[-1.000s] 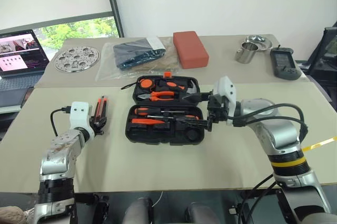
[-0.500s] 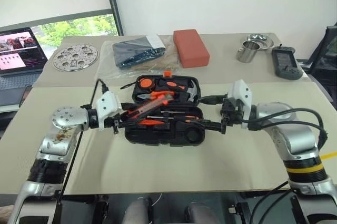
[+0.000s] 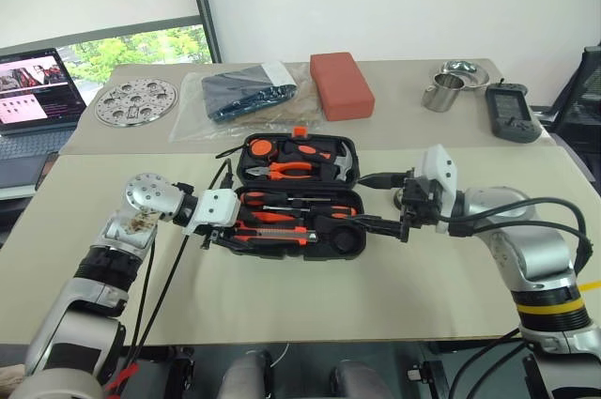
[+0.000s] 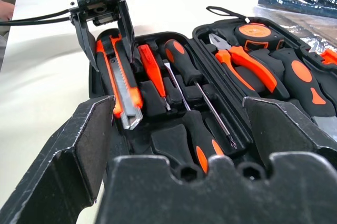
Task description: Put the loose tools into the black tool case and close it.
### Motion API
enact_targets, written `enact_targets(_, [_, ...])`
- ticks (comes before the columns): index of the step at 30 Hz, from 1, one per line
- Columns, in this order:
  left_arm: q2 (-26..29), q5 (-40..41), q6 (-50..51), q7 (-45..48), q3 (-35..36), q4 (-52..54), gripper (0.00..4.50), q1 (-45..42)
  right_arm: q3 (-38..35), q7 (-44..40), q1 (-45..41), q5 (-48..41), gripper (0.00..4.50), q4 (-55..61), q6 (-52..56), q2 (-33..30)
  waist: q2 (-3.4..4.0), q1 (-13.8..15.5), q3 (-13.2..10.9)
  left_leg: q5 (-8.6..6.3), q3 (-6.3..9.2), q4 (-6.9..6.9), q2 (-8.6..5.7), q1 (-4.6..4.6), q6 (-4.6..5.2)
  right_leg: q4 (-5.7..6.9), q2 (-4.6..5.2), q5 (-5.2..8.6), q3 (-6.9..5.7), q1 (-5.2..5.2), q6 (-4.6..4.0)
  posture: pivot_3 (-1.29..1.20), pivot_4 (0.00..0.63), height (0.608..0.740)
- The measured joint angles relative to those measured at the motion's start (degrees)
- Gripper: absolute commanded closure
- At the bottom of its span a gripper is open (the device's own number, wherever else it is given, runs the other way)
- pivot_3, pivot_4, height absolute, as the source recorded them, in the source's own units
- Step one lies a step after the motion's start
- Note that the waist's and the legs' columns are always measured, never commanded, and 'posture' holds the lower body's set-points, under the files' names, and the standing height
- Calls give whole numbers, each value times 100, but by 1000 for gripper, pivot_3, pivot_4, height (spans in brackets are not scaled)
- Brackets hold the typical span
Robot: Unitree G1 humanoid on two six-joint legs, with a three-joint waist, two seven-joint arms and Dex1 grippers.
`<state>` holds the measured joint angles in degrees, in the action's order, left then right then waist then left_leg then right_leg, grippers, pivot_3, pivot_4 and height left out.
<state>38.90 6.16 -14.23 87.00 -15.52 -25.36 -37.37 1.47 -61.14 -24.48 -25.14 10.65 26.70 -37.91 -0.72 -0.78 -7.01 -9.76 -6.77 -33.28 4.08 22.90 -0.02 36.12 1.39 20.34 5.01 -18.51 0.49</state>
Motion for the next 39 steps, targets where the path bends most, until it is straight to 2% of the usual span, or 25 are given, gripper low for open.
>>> enact_targets(7, [-100,-392,-24,1,-213,-260,2710,-400,8,20,-2,22,0,-4,-109,19,1,-5,0,-2,0,-6,-1,0,3,3,-4,0,1,1,0,0,150,740])
enact_targets(16, [-201,-418,338,97,-254,-229,2710,-466,23,55,4,36,0,-4,-130,56,3,0,2,-2,0,-13,7,0,4,8,-5,0,0,2,0,0,150,740])
enact_targets(18, [-215,-411,432,115,-269,-176,1705,-464,37,58,3,45,0,-4,-136,70,3,1,2,-3,0,-19,9,2,5,8,-6,0,-1,2,0,0,150,740])
enact_targets(19, [-215,-411,442,128,-280,-157,1519,-463,43,59,3,69,0,-4,-138,78,3,1,2,-4,0,-24,11,3,6,9,-7,0,-2,3,0,0,150,740])
enact_targets(22, [-223,-402,443,33,-257,-126,342,-467,47,63,3,127,0,-4,-159,125,11,-2,6,-8,0,-46,25,3,12,9,-17,0,-1,12,0,0,150,740])
enact_targets(23, [-232,-403,437,11,-257,-125,88,-469,48,63,4,133,0,-4,-163,131,14,-2,8,-8,-1,-47,25,2,12,9,-17,0,-1,13,0,0,150,740])
enact_targets(32, [-409,-134,461,-335,73,-221,88,-605,57,60,4,148,0,-5,-200,191,18,7,7,-8,0,-55,28,10,12,10,-18,0,-4,11,0,0,150,740])
enact_targets(35, [-500,240,821,-357,355,-64,796,-766,96,60,3,156,0,-18,-257,250,18,7,8,-8,0,-56,27,10,12,10,-18,0,-5,12,1,0,150,740])
enact_targets(39, [-547,351,1072,-214,365,77,2397,-727,159,60,3,179,0,-91,-290,264,24,-3,10,-7,-2,-56,27,5,10,11,-22,0,-4,12,1,0,150,740])
